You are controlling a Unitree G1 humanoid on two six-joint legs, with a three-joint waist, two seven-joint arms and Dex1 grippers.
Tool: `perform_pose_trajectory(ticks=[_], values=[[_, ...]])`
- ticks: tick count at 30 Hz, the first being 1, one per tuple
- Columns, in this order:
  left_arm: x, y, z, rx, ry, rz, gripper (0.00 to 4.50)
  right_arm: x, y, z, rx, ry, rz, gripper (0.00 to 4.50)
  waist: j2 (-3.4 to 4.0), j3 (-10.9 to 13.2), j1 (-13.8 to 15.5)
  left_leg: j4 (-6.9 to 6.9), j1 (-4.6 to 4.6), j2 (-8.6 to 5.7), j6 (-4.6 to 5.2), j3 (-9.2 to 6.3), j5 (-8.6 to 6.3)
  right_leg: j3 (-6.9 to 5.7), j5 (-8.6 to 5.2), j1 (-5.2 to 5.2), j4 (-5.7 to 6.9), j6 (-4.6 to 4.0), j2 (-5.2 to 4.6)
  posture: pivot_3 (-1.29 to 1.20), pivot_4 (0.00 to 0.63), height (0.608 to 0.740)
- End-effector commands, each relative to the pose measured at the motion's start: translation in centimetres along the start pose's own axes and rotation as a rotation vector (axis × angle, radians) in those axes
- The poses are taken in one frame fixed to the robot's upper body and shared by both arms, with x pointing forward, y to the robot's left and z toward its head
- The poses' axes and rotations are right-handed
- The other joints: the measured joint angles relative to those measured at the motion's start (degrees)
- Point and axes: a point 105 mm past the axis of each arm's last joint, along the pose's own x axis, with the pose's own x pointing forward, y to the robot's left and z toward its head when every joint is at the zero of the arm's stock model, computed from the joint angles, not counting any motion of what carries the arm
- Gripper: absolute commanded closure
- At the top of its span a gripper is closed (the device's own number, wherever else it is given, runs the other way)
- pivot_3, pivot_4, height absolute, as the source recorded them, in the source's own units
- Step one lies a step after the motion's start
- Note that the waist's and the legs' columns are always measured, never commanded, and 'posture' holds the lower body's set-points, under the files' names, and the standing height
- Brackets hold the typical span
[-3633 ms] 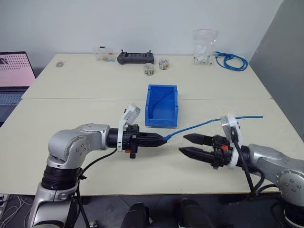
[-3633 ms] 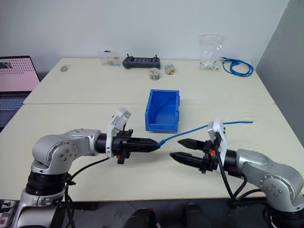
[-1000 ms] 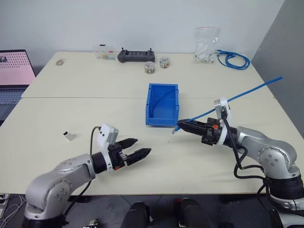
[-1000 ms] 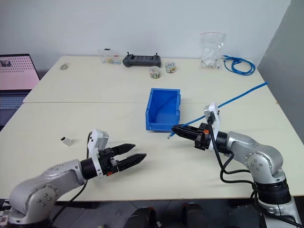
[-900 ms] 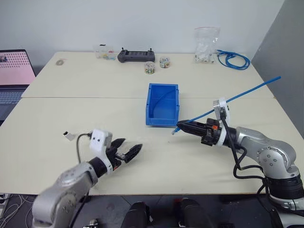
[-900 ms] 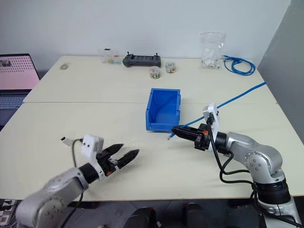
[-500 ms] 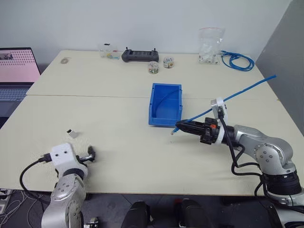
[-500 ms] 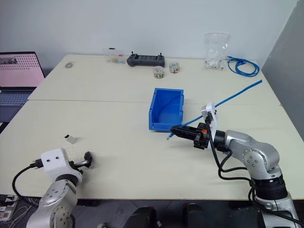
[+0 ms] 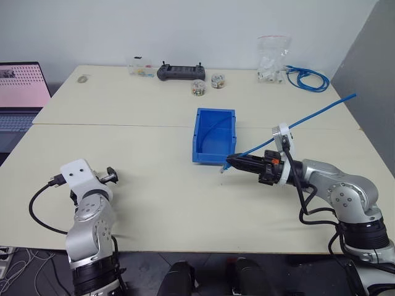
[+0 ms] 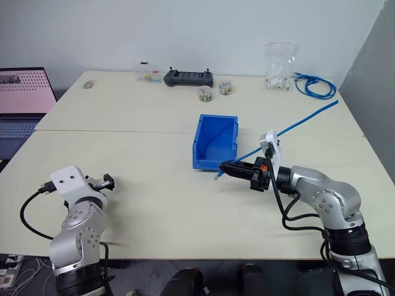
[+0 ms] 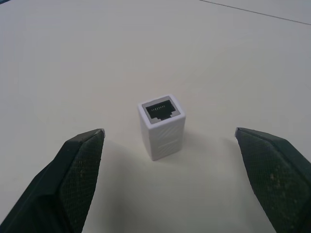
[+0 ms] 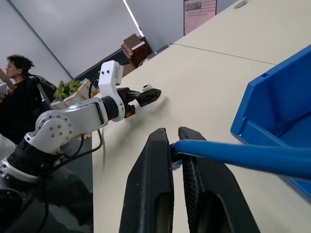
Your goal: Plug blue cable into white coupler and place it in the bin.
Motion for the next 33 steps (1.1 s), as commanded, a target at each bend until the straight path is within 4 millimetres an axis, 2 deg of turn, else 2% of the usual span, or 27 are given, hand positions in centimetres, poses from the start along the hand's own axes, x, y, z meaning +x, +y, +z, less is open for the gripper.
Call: perform_pose_trajectory(ticks=[1, 5, 8, 12, 21, 23, 26, 28, 29, 33], values=[[0.4, 0.6, 1.4, 0.005, -0.042, 0.04, 0.0, 0.0, 0.7, 1.2, -0.053, -0.025, 0.017, 4.5, 0.0, 0.0, 0.03, 0.01, 0.0, 0.0, 0.0, 0.0, 0.0, 0.0, 0.01, 0.0, 0.01, 0.0, 0.0, 0.0, 0.15, 0.74], [0.6, 0.5, 1.5, 0.008, -0.045, 0.048, 0.0, -0.1, 0.7, 1.2, -0.053, -0.024, 0.017, 4.5, 0.0, 0.0, 0.02, 0.01, 0.0, 0.0, 0.0, 0.0, 0.0, 0.01, 0.01, 0.0, 0.01, 0.0, 0.0, 0.0, 0.15, 0.74], [0.8, 0.5, 1.7, 0.01, -0.047, 0.052, 0.38, 0.0, 0.7, 1.2, -0.053, -0.023, 0.019, 4.5, 0.0, 0.0, 0.02, 0.0, 0.0, 0.0, 0.0, 0.0, 0.0, 0.01, 0.01, 0.0, 0.01, 0.0, -0.01, 0.0, 0.15, 0.74], [1.0, 0.4, 1.6, 0.014, -0.038, 0.046, 1.13, 0.0, 0.7, 1.2, -0.053, -0.021, 0.019, 4.5, 0.0, 0.0, 0.0, 0.01, 0.0, 0.0, -0.01, 0.0, 0.0, 0.01, 0.01, 0.0, 0.01, 0.0, 0.0, 0.0, 0.15, 0.74], [0.7, 0.6, 0.7, 0.008, -0.011, 0.055, 3.3, -0.1, 0.6, 1.5, -0.042, -0.042, 0.009, 4.5, 0.0, 0.0, 0.0, 0.01, 0.0, 0.0, -0.01, 0.0, 0.0, 0.0, 0.13, 0.0, 0.01, -0.21, -0.01, 0.0, 0.15, 0.74], [0.6, 0.6, 0.6, 0.008, -0.008, 0.055, 3.62, -0.2, 0.5, 1.6, -0.041, -0.047, 0.005, 4.5, 0.0, 0.0, -0.01, 0.01, 0.0, 0.0, -0.01, 0.01, 0.0, 0.01, 0.14, 0.0, 0.02, -0.21, -0.01, 0.0, 0.15, 0.74], [0.3, 0.6, 0.4, 0.017, -0.007, 0.03, 3.63, -0.3, 0.5, 1.7, -0.041, -0.051, -0.002, 4.5, 0.0, 0.0, -0.03, 0.01, 0.01, 0.0, -0.01, 0.02, 0.0, 0.02, 0.14, 0.0, 0.02, -0.21, -0.01, 0.0, 0.15, 0.74], [-0.5, -0.6, 0.3, 0.07, -0.013, -0.073, 3.63, -0.6, 0.5, 1.7, -0.044, -0.053, -0.013, 4.5, 0.0, 0.0, -0.12, 0.0, 0.03, 0.0, -0.01, 0.03, 0.0, 0.03, 0.14, 0.0, 0.03, -0.21, -0.01, 0.0, 0.15, 0.74], [-1.4, -1.9, -0.2, 0.116, -0.006, -0.164, 3.63, -0.8, 0.5, 1.7, -0.046, -0.056, -0.023, 4.5, 0.0, 0.0, -0.11, -0.01, 0.03, 0.0, -0.01, 0.05, 0.0, 0.06, 0.14, 0.0, 0.03, -0.21, -0.01, 0.0, 0.15, 0.74], [-6.3, -8.5, -2.5, 0.288, 0.039, -0.66, 3.63, -1.9, 1.0, 1.3, -0.062, -0.049, -0.064, 4.5, 0.04, -0.02, 0.58, -0.02, 0.01, -0.05, -0.02, 0.03, 0.0, 0.05, 0.14, 0.01, 0.02, -0.23, -0.06, 0.0, 0.15, 0.74]])
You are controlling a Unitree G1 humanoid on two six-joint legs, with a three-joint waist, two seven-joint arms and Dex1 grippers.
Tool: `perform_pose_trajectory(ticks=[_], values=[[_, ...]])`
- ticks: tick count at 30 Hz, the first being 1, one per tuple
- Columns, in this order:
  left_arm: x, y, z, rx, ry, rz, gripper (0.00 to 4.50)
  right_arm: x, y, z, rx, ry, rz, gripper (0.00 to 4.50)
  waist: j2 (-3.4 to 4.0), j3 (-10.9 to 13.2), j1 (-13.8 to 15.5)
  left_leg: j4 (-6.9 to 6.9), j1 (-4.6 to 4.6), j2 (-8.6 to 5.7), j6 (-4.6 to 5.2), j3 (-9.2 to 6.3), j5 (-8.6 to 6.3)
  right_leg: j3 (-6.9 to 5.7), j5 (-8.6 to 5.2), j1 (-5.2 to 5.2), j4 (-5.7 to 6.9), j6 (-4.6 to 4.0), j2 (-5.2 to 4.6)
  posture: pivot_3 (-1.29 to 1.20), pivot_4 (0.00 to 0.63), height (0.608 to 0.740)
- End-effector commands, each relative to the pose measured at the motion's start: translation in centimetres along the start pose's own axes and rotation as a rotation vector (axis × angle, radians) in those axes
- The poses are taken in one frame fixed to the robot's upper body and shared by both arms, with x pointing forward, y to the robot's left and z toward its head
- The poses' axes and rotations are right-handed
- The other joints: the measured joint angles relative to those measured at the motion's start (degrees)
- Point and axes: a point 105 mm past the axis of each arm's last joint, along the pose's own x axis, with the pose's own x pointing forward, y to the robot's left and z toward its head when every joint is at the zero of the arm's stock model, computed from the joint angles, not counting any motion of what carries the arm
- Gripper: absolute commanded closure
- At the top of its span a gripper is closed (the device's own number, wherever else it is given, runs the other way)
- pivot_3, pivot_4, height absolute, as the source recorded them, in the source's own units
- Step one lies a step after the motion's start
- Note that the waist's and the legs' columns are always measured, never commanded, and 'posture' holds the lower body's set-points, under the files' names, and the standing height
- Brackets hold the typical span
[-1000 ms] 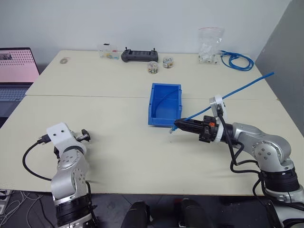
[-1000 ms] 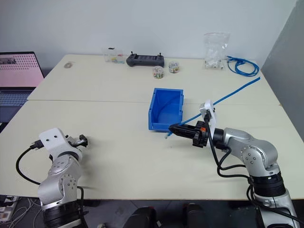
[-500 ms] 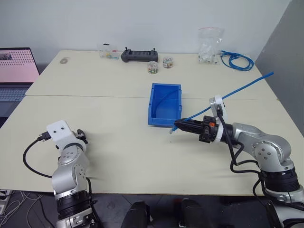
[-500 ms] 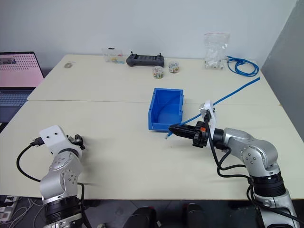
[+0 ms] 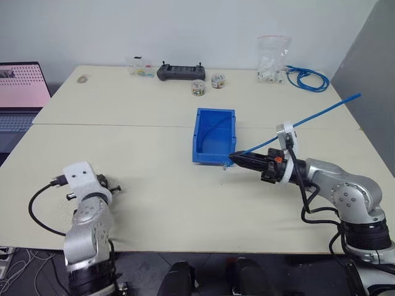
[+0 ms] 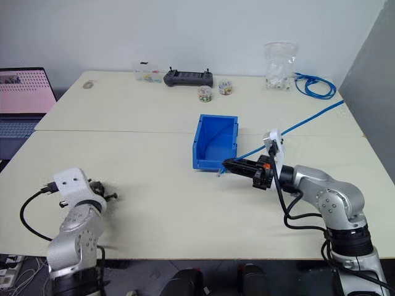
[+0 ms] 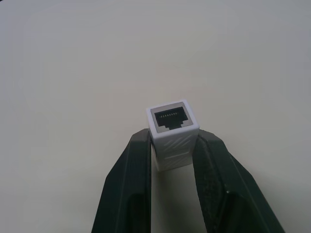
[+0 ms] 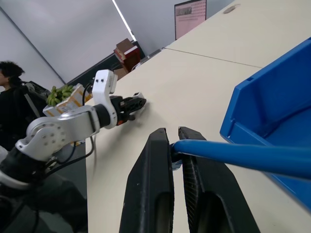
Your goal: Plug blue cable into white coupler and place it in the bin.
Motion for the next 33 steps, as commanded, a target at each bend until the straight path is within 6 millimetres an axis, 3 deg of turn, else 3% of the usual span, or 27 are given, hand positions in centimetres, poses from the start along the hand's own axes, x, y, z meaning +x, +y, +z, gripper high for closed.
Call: perform_pose_trajectory(ticks=[1, 8, 15, 22, 33], values=[[-2.4, -8.1, 0.1, 0.123, -0.008, -0.482, 3.63, -0.9, 1.4, 0.7, -0.056, -0.021, -0.002, 4.5, 0.06, -0.03, 0.7, 0.0, 0.0, -0.07, 0.0, -0.02, 0.0, -0.04, -0.01, 0.01, 0.0, 0.01, -0.06, 0.0, 0.15, 0.74], [-5.6, -14.9, 0.3, 0.306, 0.017, -1.076, 3.63, -1.9, 2.3, -0.8, -0.101, 0.025, -0.066, 4.5, 0.07, -0.03, 1.0, -0.01, -0.04, -0.04, 0.02, 0.03, 0.0, -0.04, -0.15, 0.02, -0.12, 0.25, -0.05, 0.0, 0.15, 0.74], [-7.2, -18.1, 1.2, 0.484, 0.026, -1.465, 3.64, -1.8, 2.6, -1.6, -0.189, 0.063, -0.099, 4.5, 0.08, -0.02, -0.2, 0.0, -0.02, 0.05, 0.03, -0.01, 0.0, -0.07, -0.16, 0.0, -0.05, 0.24, 0.11, 0.0, 0.15, 0.74], [-8.3, -18.4, -0.5, 0.719, 0.079, -1.678, 3.64, 0.1, 3.0, -2.8, -0.338, 0.131, -0.028, 4.5, 0.09, -0.02, -1.12, -0.02, 0.01, 0.07, 0.03, 0.01, 0.0, -0.03, -0.16, 0.0, -0.05, 0.24, 0.17, 0.0, 0.15, 0.74], [-7.8, -18.1, -1.5, 0.801, 0.075, -1.7, 3.65, 1.9, 3.2, -5.0, -0.452, 0.275, 0.176, 4.5, 0.08, -0.02, -1.43, 0.02, 0.02, 0.05, 0.04, -0.03, 0.01, -0.05, -0.16, 0.02, -0.02, 0.25, 0.14, 0.0, 0.15, 0.74]])
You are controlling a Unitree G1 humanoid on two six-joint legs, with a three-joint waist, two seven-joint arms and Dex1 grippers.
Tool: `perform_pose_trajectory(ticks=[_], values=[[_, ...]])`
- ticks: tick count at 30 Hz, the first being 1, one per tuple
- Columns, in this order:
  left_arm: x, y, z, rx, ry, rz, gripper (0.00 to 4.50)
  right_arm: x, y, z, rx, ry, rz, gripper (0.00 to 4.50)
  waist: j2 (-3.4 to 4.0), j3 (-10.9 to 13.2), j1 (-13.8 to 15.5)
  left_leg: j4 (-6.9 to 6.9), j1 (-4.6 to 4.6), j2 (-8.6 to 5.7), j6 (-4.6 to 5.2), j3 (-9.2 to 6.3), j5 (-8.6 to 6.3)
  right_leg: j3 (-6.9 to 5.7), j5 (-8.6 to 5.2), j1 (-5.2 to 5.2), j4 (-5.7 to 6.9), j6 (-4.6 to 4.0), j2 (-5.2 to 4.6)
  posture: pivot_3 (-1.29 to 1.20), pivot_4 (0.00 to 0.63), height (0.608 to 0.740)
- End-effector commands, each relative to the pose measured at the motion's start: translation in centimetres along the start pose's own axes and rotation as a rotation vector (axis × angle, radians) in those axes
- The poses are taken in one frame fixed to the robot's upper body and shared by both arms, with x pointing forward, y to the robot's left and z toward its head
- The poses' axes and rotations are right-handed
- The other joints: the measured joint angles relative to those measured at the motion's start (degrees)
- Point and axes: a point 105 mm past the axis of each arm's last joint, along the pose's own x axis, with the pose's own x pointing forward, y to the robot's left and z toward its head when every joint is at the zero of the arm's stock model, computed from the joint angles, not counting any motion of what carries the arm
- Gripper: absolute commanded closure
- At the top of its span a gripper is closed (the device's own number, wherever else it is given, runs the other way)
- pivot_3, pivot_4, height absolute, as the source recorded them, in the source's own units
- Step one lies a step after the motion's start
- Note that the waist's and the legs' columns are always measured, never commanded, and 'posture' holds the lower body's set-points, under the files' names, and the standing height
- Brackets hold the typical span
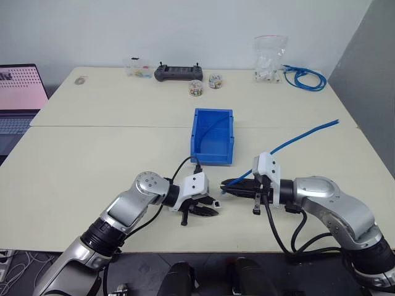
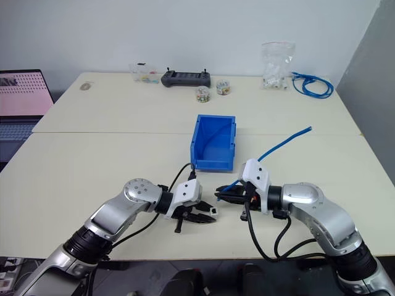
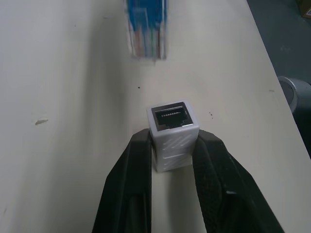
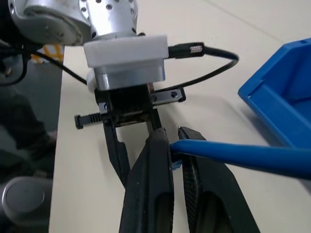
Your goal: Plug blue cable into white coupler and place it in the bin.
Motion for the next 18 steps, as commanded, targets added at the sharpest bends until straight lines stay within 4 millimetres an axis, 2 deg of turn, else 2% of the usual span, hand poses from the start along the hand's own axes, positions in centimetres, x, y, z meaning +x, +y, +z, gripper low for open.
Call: perform_pose_trajectory(ticks=[1, 12, 18], values=[[0.1, -0.1, -0.9, 0.018, 0.035, -0.01, 3.65, 0.3, 0.3, 0.3, -0.074, 0.013, 0.074, 4.5, 0.0, 0.0, -0.05, 0.0, 0.01, 0.0, 0.0, 0.0, 0.0, 0.0, 0.0, 0.0, 0.01, 0.0, 0.0, 0.0, 0.15, 0.74], [0.3, 0.0, -1.0, 0.05, 0.033, -0.005, 3.65, 0.8, 0.0, -0.9, -0.096, 0.056, 0.138, 4.5, 0.0, 0.0, -0.13, 0.04, 0.05, -0.01, 0.0, 0.01, 0.0, 0.02, 0.0, 0.01, 0.1, 0.0, -0.02, 0.0, 0.15, 0.74], [0.3, 0.1, -1.1, 0.057, 0.036, -0.008, 3.65, 1.3, -0.2, -0.7, -0.103, 0.048, 0.14, 4.5, 0.0, 0.0, -0.13, 0.05, 0.06, -0.02, 0.0, 0.01, 0.0, 0.02, 0.0, 0.01, 0.13, 0.0, -0.03, 0.0, 0.15, 0.74]])
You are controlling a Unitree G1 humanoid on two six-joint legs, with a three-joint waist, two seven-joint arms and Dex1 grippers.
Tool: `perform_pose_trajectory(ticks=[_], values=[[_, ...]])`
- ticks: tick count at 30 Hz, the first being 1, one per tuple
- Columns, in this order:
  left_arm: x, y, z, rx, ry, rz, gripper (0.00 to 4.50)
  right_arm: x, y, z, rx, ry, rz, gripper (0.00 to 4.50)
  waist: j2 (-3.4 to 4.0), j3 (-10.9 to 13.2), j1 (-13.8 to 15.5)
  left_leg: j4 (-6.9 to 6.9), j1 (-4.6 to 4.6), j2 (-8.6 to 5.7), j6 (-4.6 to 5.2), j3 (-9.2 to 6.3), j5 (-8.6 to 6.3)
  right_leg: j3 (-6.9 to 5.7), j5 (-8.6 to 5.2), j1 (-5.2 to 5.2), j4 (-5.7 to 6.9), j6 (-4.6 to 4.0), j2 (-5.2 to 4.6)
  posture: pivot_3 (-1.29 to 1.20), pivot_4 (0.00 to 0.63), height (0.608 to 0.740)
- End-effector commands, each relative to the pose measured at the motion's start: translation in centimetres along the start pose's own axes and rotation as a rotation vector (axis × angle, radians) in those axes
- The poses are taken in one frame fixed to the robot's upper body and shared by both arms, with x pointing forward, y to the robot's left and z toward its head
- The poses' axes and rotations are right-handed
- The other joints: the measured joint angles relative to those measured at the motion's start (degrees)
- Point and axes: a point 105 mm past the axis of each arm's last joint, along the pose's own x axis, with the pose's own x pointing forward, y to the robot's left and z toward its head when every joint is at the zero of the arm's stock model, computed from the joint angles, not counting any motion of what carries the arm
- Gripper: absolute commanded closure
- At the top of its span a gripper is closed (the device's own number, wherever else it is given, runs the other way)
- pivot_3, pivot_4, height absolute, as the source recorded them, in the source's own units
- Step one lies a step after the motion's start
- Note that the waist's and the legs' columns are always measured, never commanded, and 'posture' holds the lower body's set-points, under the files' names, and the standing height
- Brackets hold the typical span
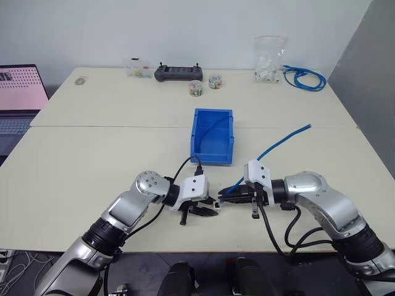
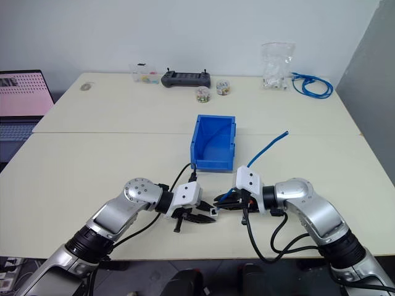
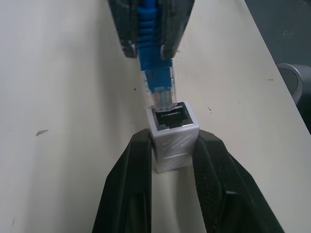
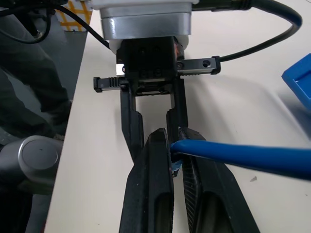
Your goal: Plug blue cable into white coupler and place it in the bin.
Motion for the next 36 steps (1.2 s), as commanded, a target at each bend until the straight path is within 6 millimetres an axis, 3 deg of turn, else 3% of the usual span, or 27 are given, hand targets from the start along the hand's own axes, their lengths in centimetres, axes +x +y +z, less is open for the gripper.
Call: perform_pose_trajectory(ticks=[1, 14, 22, 36], values=[[0.2, -0.2, -1.0, -0.017, 0.035, -0.006, 3.65, 0.4, 0.2, 0.9, -0.046, -0.021, 0.026, 4.5, 0.0, 0.0, 0.0, 0.0, 0.0, 0.0, 0.0, 0.0, 0.0, 0.0, 0.0, 0.0, 0.0, 0.0, 0.0, 0.0, 0.15, 0.74], [0.1, -0.3, -1.1, -0.043, 0.028, -0.005, 3.65, 1.0, 0.7, -0.5, -0.103, 0.059, 0.066, 4.5, 0.01, -0.04, -0.04, 0.0, 0.11, 0.0, 0.0, 0.01, 0.0, 0.02, 0.0, 0.06, 0.05, 0.0, 0.0, 0.0, 0.15, 0.74], [0.1, -0.3, -1.2, -0.041, 0.027, -0.001, 3.65, 1.2, 1.0, 0.3, -0.119, 0.054, 0.099, 4.5, 0.01, -0.04, -0.04, 0.0, 0.12, 0.0, 0.0, 0.01, 0.0, 0.03, 0.0, 0.06, 0.06, 0.0, 0.0, 0.0, 0.15, 0.74], [0.4, -0.2, -1.1, -0.032, 0.021, 0.001, 3.65, 1.8, 1.4, -0.4, -0.087, 0.077, 0.16, 4.5, 0.02, -0.06, -0.04, 0.01, 0.12, -0.01, 0.0, 0.02, 0.0, 0.03, 0.0, 0.07, 0.07, 0.0, -0.01, 0.0, 0.15, 0.74]])
